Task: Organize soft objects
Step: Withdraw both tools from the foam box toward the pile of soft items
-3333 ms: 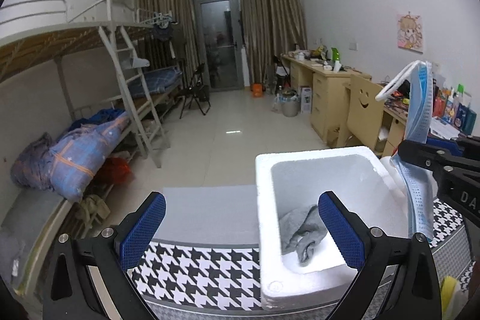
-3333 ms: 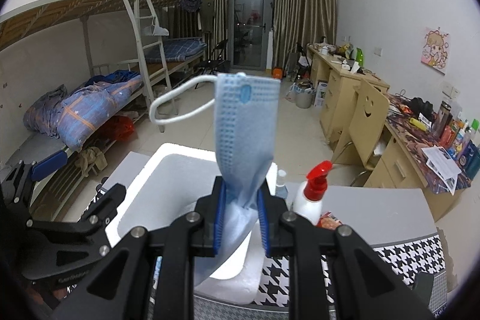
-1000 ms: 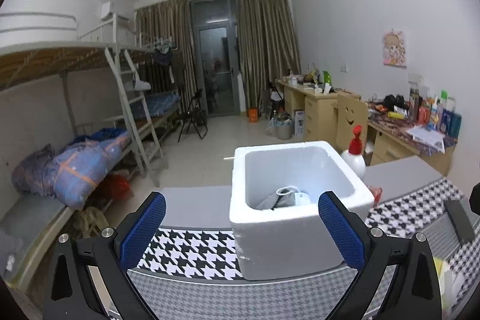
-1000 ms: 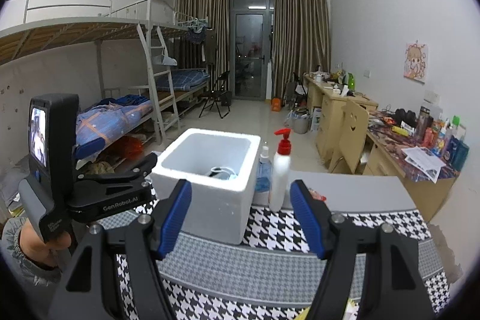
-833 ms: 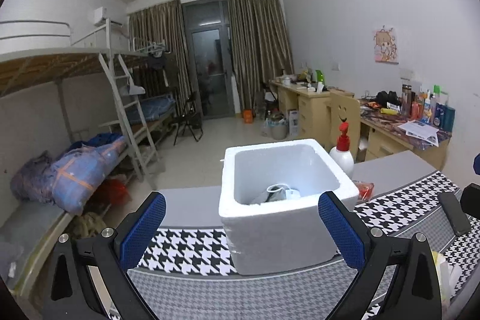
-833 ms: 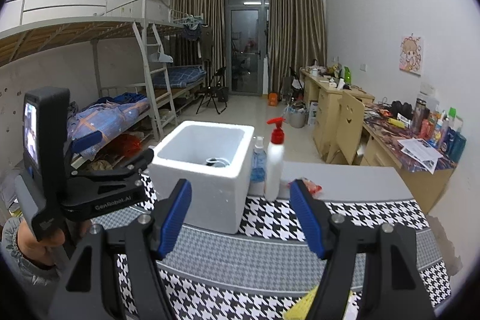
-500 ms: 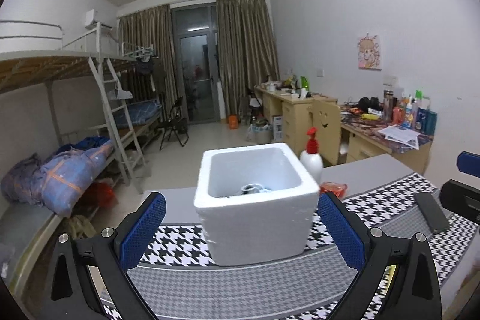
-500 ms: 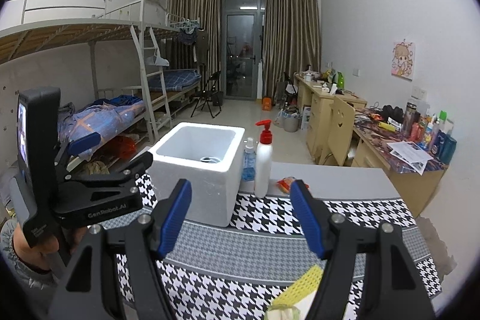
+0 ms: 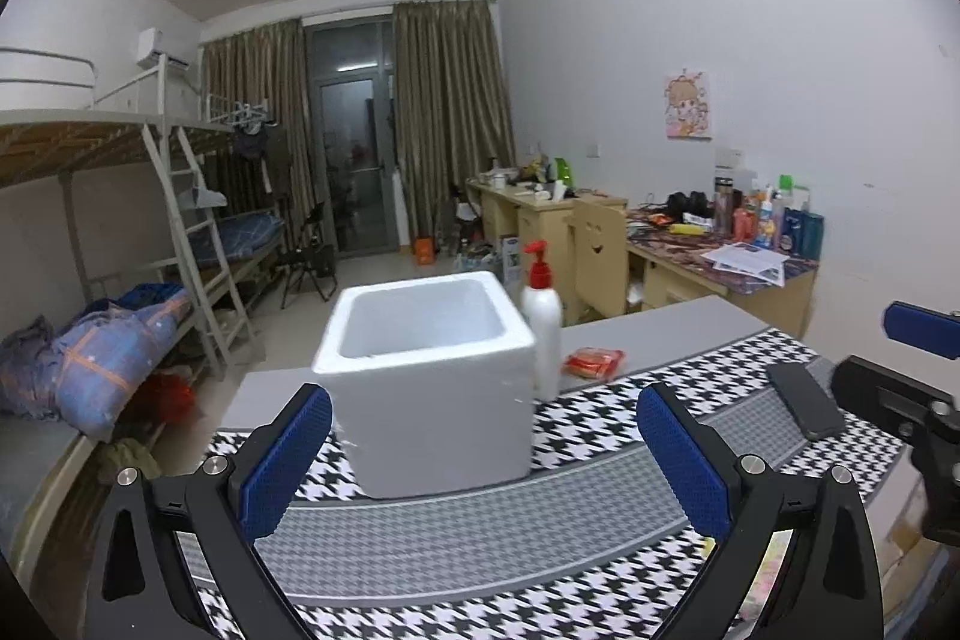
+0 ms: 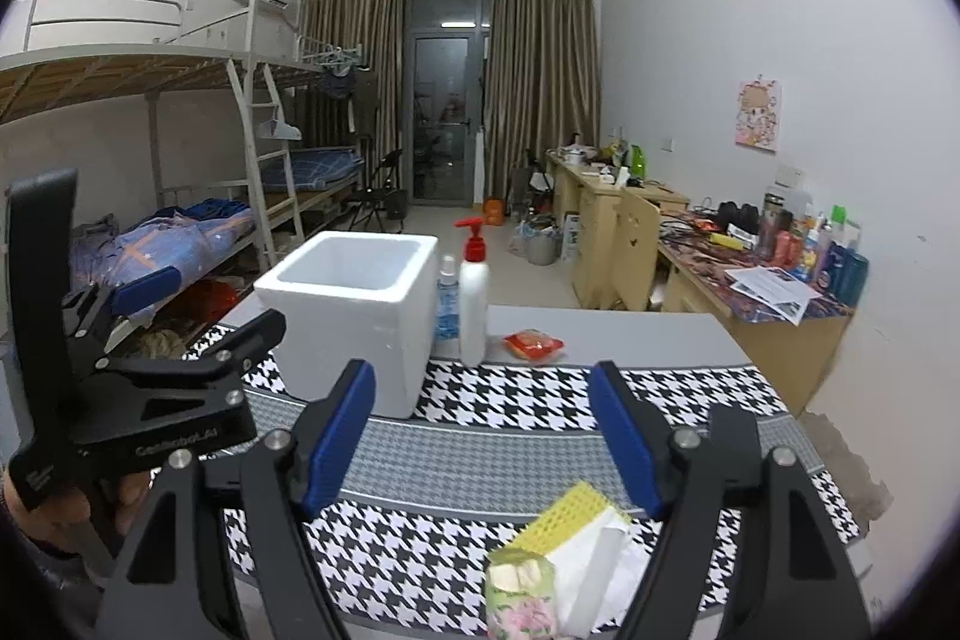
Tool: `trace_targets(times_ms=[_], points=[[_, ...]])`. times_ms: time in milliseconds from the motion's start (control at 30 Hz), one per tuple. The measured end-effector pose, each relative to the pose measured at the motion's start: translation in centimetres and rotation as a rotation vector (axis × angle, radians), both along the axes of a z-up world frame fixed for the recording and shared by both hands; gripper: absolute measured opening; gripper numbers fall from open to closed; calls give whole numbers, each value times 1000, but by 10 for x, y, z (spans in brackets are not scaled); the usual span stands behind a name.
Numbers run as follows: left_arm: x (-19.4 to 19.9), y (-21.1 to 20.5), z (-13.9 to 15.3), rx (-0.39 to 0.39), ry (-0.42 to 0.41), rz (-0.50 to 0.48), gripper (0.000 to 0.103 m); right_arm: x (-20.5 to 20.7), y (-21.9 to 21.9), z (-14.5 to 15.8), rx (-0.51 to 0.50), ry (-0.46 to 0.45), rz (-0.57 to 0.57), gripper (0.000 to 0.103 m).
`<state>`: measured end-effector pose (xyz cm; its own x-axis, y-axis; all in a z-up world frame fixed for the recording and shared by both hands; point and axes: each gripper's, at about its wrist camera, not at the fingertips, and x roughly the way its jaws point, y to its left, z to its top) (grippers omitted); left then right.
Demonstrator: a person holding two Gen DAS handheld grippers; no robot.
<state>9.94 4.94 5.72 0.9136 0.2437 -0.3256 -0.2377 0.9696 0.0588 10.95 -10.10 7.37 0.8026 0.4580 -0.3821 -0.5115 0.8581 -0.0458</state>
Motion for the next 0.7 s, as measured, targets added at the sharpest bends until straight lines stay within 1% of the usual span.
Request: trace_targets(times_ms=[33,133,167,267,400,533,700], points=[[-1,-3,-1,-3,-1,-8,102,0,-3,-2,2,0,-6,79],[-5,-11,-4,-6,-13,-26,102,0,-12,-6,23,0,-34,87],[-5,-13,-5,-3,-14,-29,102,0,-15,-7,28,-4,-45,88],[-3,-20,-11,-9,-5,-48,102,-1,-21,-12,28,-19,-80,88],[-1,-28,-19,-16,1,-63,102,-2,-29,-19,30,-17,-120,88],[2,-36,-26,-4,7,-67,102,0,-40,-25,40,2,-150,88],[6,-45,-38,-23,40,-109,102,5,-54,-39,44,32,-197,88]])
